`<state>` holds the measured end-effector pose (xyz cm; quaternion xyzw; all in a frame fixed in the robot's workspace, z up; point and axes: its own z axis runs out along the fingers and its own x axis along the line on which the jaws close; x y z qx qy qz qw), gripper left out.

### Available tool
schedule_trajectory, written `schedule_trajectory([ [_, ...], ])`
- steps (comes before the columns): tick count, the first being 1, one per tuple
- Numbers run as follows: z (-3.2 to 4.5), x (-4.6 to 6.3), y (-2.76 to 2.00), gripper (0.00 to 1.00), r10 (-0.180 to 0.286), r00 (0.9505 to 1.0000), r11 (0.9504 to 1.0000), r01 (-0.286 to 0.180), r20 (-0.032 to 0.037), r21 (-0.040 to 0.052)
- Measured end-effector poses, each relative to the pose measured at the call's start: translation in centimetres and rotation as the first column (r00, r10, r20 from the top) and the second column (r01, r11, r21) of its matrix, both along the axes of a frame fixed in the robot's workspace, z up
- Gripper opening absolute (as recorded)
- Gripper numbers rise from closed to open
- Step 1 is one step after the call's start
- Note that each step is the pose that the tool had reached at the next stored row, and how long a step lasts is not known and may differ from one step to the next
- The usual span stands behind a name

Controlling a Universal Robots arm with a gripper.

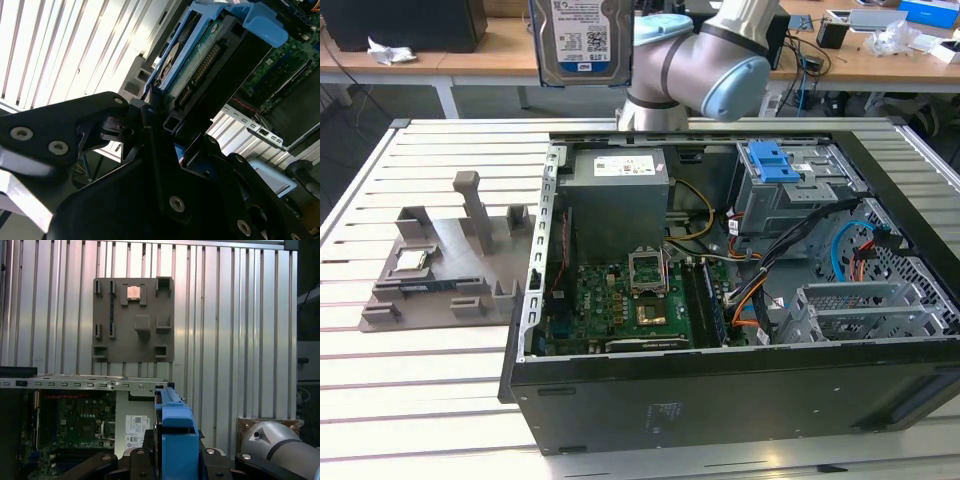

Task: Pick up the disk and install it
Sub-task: 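Pick up the disk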

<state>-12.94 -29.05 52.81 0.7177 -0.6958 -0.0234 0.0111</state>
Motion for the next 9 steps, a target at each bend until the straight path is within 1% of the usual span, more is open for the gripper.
schedule_trajectory([
  [6, -0.01, 1.8, 0.0, 0.37, 0.0, 1.0, 1.0, 0.0, -0.0002, 0.0001],
  [9, 0.0, 2.9, 0.0, 0.37, 0.0, 1.0, 1.0, 0.0, -0.0006, 0.0001],
])
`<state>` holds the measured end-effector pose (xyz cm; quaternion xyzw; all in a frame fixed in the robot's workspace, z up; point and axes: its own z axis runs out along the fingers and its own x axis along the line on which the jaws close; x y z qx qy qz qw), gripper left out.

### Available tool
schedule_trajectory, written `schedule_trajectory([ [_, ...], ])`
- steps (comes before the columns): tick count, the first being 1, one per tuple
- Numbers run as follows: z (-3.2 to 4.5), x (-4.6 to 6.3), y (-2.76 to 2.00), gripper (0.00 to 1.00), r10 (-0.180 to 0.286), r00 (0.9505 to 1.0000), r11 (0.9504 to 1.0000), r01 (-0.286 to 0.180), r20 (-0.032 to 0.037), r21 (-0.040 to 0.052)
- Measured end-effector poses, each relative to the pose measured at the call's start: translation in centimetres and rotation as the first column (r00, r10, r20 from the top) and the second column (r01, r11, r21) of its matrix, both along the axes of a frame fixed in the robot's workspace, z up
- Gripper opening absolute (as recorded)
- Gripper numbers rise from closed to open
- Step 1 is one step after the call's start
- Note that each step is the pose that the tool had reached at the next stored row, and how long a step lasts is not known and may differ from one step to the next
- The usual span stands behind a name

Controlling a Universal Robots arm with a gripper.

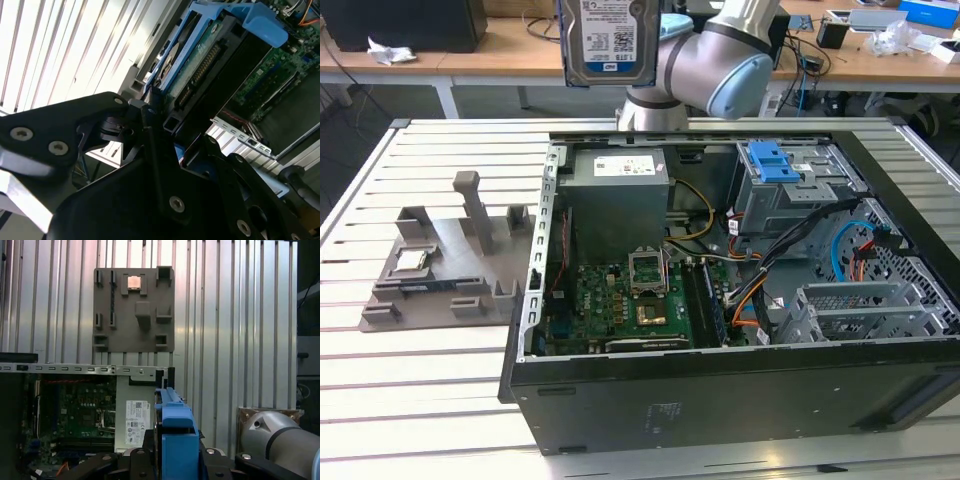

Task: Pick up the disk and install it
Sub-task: 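Pick up the disk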

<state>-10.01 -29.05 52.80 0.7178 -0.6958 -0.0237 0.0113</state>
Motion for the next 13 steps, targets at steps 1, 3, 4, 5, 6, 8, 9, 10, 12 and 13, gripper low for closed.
schedule_trajectory([
  [1, 0.0, 0.4, 0.0, 0.37, 0.0, 1.0, 1.0, 0.0, -0.0002, 0.0],
  [3, 0.0, 1.0, -0.01, 0.37, 0.0, 1.0, 1.0, 0.0, -0.0003, 0.0001],
  [4, 0.0, 1.2, -0.02, 0.37, 0.0, 1.0, 1.0, 0.0, -0.0004, 0.0001],
  [5, 0.01, 1.6, -0.07, 0.37, 0.0, 1.0, 1.0, 0.0, -0.0006, 0.0001],
  [6, 0.01, 1.8, -0.12, 0.37, 0.0, 1.0, 1.0, 0.0, -0.0006, 0.0002],
  [8, 0.0, 2.3, -0.26, 0.37, 0.0, 1.0, 1.0, 0.0, -0.0005, 0.0003],
  [9, 0.0, 2.6, -0.37, 0.37, 0.0, 1.0, 1.0, 0.0, -0.0006, 0.0003],
  [10, 0.0, 2.8, -0.5, 0.37, 0.0, 1.0, 1.0, 0.0, -0.0006, 0.0003],
  [12, 0.0, 3.1, -0.71, 0.37, 0.0, 1.0, 1.0, 0.0, -0.0007, 0.0002],
  [13, 0.0, 3.2, -0.8, 0.37, 0.0, 1.0, 1.0, 0.0, -0.0006, 0.0002],
])
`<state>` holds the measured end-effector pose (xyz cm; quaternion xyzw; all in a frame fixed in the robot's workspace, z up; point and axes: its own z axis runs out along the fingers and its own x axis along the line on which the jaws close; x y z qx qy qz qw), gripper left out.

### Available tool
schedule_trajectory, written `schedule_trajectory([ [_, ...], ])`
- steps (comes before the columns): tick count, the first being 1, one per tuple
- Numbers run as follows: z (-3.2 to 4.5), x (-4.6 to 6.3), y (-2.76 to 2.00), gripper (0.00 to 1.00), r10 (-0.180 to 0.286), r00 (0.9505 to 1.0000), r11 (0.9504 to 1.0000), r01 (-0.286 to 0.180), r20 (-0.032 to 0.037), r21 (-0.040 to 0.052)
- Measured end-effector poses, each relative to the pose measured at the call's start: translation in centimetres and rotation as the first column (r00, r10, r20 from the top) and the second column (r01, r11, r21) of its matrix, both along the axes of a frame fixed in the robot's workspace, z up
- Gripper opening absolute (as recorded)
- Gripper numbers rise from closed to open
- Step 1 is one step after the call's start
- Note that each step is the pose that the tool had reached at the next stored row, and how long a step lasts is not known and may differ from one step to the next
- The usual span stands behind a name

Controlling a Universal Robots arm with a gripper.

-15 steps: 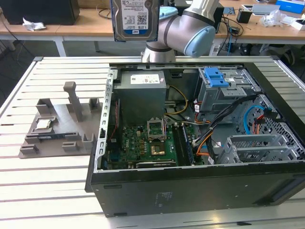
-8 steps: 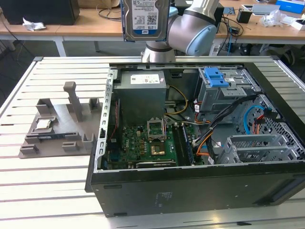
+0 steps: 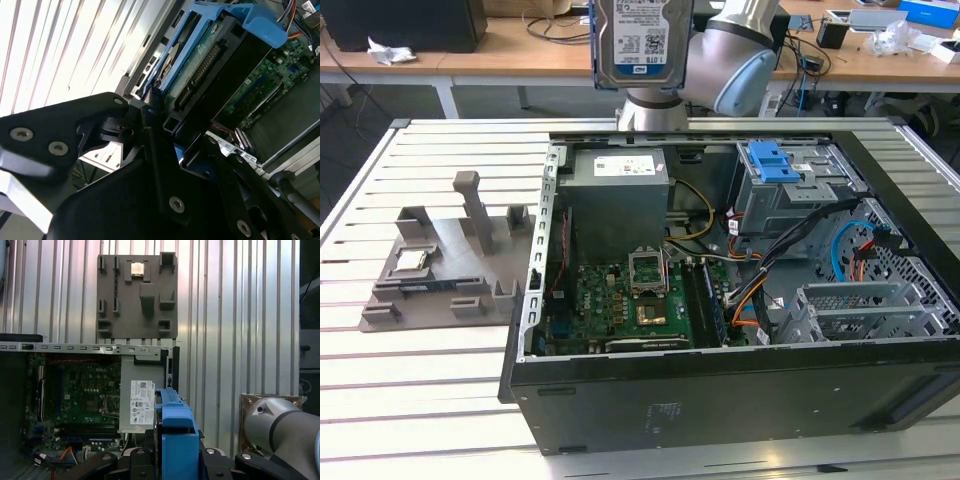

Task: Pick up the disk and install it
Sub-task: 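Pick up the disk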

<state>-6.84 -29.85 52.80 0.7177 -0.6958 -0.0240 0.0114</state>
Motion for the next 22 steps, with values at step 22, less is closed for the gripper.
schedule_trajectory([
  [22, 0.0, 2.8, -1.56, 0.37, 0.0, 1.0, 1.0, 0.0, -0.0001, 0.0],
])
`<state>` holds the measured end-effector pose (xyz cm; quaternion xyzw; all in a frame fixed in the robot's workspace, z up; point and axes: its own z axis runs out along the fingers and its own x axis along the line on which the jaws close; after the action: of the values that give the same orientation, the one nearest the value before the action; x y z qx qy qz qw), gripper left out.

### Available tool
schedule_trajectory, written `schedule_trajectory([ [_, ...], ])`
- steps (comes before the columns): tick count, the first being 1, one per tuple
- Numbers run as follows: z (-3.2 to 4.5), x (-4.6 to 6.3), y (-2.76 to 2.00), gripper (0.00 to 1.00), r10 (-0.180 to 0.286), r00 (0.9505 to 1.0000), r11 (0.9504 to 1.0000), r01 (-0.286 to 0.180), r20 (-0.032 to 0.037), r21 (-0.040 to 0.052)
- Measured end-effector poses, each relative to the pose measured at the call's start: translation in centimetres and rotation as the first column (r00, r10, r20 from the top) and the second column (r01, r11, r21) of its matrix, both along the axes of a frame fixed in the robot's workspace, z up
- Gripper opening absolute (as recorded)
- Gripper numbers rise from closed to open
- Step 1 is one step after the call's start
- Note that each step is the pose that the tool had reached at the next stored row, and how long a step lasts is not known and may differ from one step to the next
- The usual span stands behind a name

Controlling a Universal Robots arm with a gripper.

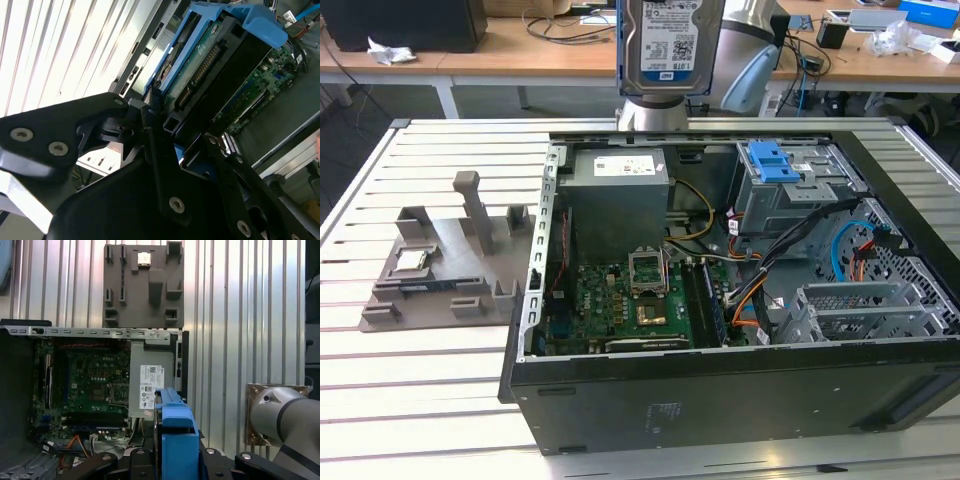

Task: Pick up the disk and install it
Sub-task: 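Pick up the disk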

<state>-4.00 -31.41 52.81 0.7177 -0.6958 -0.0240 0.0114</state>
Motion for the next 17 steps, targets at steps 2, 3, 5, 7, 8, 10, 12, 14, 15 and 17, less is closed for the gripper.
schedule_trajectory([
  [2, 0.0, 0.2, -0.11, 0.37, 0.0, 1.0, 1.0, 0.0, 0.0001, 0.0001],
  [3, 0.0, 0.4, -0.18, 0.37, 0.0, 1.0, 1.0, 0.0, 0.0, 0.0],
  [5, 0.0, 0.6, -0.27, 0.37, 0.0, 1.0, 1.0, 0.0, 0.0001, 0.0001],
  [7, 0.0, 0.9, -0.41, 0.37, 0.0, 1.0, 1.0, 0.0, 0.0001, 0.0],
  [8, 0.0, 1.1, -0.46, 0.37, 0.0, 1.0, 1.0, 0.0, 0.0001, 0.0],
  [10, 0.0, 1.4, -0.6, 0.37, 0.0, 1.0, 1.0, 0.0, 0.0001, 0.0001],
  [12, 0.0, 1.6, -0.69, 0.37, 0.0, 1.0, 1.0, 0.0, 0.0001, 0.0001],
  [14, 0.0, 4.0, -1.72, 0.37, 0.0, 1.0, 1.0, 0.0, 0.0, 0.0001],
  [15, 0.0, 5.1, -2.19, 0.37, 0.0, 1.0, 1.0, 0.0, 0.0, 0.0001],
  [17, -0.01, 5.6, -2.41, 0.37, 0.0, 1.0, 1.0, 0.0, 0.0, 0.0001],
])
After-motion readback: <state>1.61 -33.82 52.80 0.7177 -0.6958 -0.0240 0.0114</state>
